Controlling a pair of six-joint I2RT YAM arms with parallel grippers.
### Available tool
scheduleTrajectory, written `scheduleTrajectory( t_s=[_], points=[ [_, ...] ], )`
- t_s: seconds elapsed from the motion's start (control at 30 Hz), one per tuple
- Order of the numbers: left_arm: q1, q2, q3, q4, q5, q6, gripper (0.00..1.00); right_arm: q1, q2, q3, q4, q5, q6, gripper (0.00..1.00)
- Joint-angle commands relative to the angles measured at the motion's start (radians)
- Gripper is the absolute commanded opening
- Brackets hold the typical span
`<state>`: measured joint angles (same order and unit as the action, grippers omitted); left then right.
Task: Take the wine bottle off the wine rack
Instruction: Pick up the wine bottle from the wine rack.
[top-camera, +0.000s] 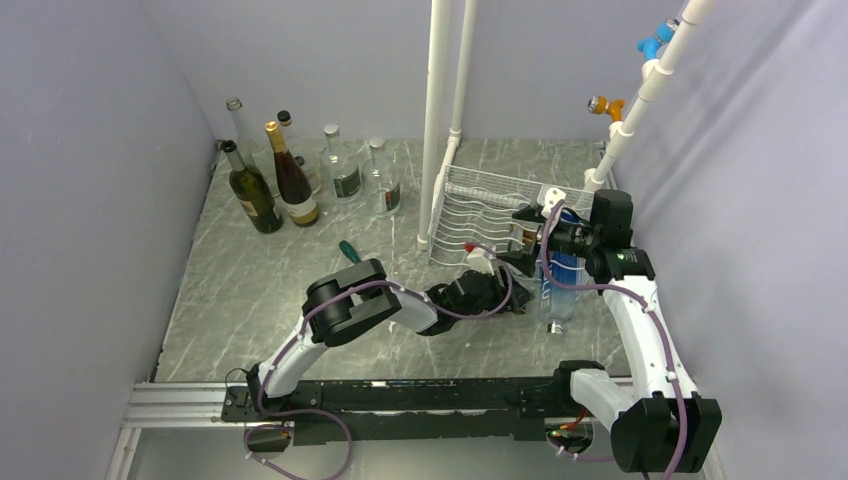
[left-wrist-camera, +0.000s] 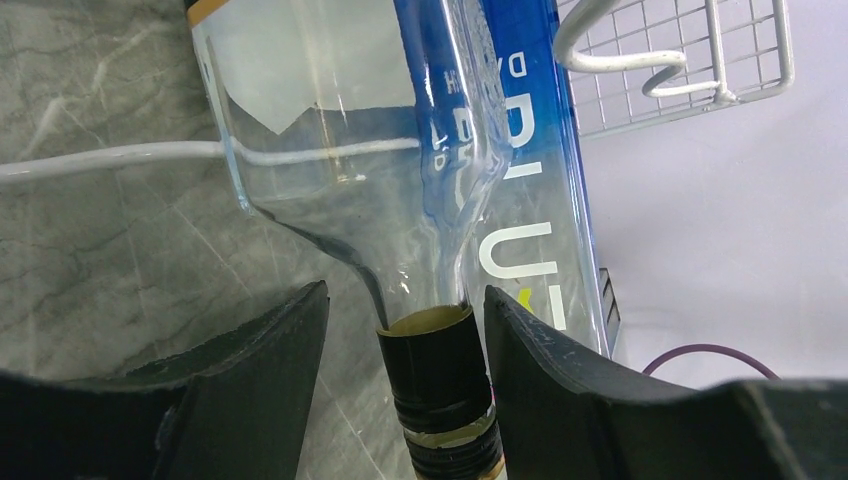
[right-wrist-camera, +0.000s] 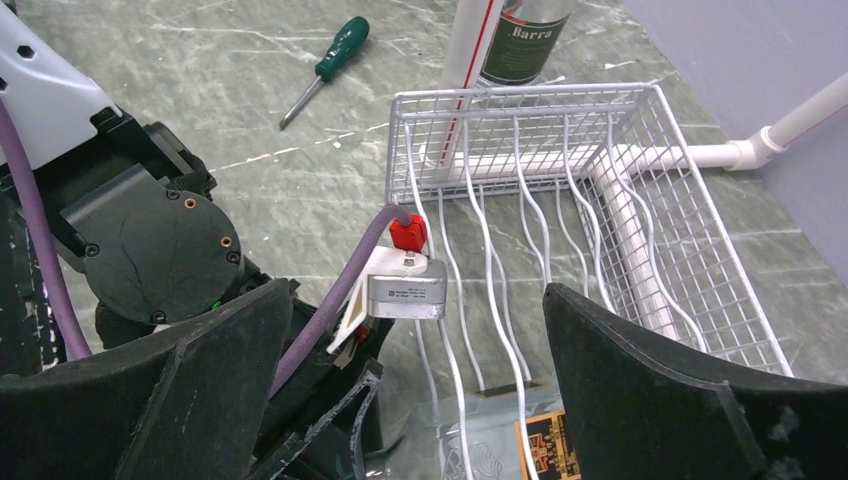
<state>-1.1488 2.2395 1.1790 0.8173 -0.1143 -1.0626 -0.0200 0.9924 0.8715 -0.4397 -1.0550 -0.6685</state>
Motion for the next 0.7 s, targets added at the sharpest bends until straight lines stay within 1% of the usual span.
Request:
scheduleTrajectory(
  t_s=[0.0,0.23,0.33,0.47,0.67],
  points=[
    [-0.003,0.014,0.04,0.014,0.015,-0.007,0.63,-0.007,-0.025,-0.004,0.027,-0.023,0.013,1.0],
    [-0.003,0.017,0.041,0.02,0.015,0.002,0.59,-0.012,-0.026,-0.006,0.03,-0.026,0.014,1.0],
    [-0.003,0.019,0.039,0.029,0.015,0.006,0.51,-0.013,-0.026,-0.006,0.03,-0.028,0.015,1.0],
    [-0.002,0.016,0.031,0.04,0.018,0.014,0.37,-0.015,-0.026,-0.006,0.029,-0.03,0.014,1.0],
    [-0.002,0.0,0.004,0.066,0.016,0.022,0.04,-0.018,-0.024,-0.006,0.026,-0.034,0.011,1.0]
  ],
)
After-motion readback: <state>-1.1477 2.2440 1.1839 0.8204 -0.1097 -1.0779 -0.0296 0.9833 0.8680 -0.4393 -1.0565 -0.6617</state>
